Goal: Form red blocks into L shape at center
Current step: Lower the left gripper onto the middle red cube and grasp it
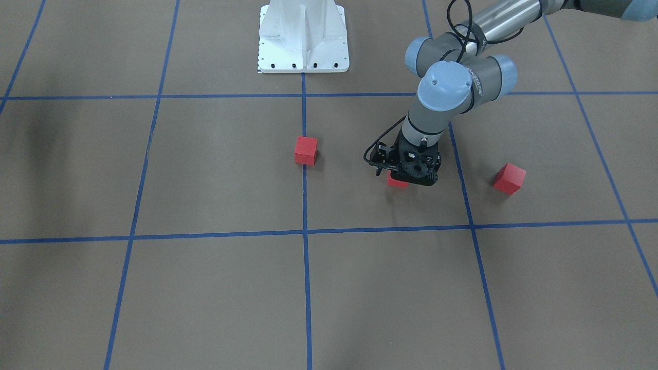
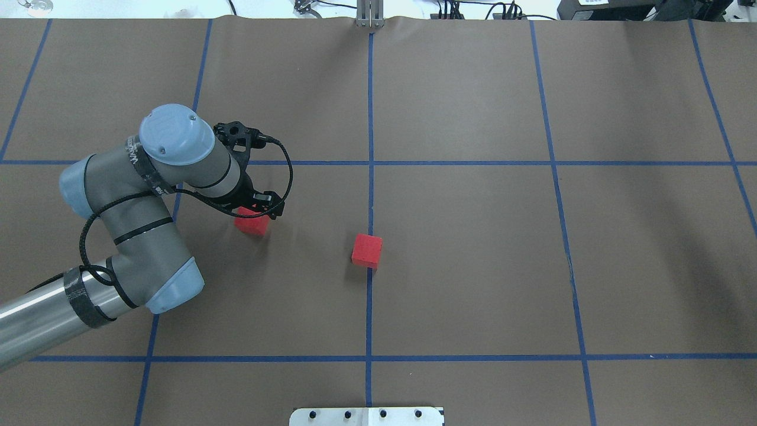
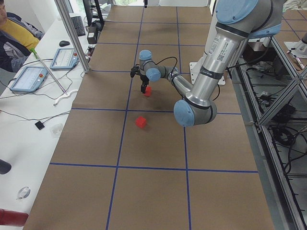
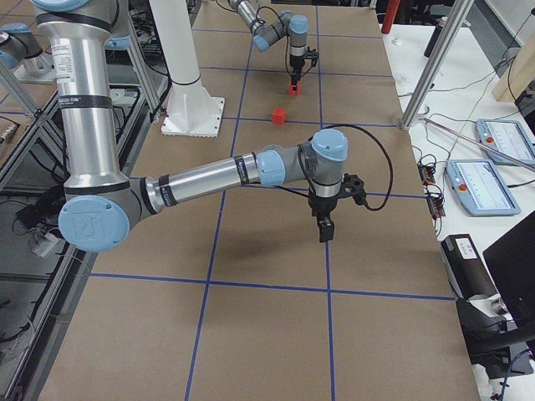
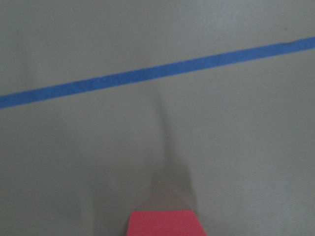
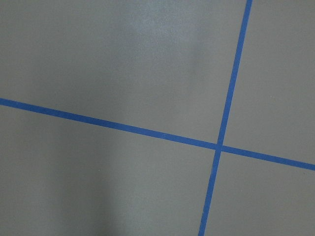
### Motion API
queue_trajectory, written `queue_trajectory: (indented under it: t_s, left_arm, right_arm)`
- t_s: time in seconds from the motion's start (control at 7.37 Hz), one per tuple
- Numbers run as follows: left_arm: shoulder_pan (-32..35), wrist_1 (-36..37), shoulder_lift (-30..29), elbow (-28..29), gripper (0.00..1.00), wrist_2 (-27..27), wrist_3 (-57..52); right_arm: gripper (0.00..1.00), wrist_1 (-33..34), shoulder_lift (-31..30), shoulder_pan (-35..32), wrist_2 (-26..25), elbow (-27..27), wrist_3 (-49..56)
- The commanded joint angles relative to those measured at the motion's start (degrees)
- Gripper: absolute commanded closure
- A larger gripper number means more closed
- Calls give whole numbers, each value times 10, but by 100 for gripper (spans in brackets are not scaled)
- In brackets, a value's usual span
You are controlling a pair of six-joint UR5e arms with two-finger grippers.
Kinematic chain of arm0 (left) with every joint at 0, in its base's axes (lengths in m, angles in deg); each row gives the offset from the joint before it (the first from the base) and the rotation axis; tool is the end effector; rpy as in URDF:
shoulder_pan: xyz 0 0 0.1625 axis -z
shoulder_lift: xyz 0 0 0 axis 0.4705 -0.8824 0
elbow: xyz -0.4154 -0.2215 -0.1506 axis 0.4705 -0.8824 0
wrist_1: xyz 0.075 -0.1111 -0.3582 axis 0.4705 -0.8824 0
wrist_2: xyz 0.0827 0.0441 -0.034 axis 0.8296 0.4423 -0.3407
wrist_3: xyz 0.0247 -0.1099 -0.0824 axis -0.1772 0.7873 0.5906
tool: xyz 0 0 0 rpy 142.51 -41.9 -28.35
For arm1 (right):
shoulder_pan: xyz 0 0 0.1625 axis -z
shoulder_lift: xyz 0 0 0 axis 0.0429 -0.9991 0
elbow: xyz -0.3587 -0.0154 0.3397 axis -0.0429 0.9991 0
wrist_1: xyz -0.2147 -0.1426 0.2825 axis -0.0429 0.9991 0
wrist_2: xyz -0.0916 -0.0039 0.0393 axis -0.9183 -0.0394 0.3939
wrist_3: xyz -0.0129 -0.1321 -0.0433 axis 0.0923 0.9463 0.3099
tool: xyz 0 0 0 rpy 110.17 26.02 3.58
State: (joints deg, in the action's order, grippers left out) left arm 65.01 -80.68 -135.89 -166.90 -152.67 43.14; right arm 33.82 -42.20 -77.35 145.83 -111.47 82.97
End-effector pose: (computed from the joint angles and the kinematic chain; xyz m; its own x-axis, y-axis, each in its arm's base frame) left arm 0.5147 -0.4835 0.4403 0.6607 0.2031 -0.7227 -0.0945 0.9776 0.1883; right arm -0.0386 -0.5026 0.6380 0.7830 -0.1979 0.5897 0.1182 0.9781 0.1712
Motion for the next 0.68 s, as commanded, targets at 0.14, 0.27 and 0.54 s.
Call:
queue_trajectory:
  t_s: [0.14,0.27,0.54]
  left_arm:
    - [-3,3,3,-5,94,-4,11]
    - [-3,3,-2,-7,100,-3,32]
    - [-6,38,-16,-31,100,-5,50]
  right_arm:
    - [0,0,0,0,0,0,0]
    - [0,0,0,0,0,0,0]
    - [0,0,-3,0,0,5,3]
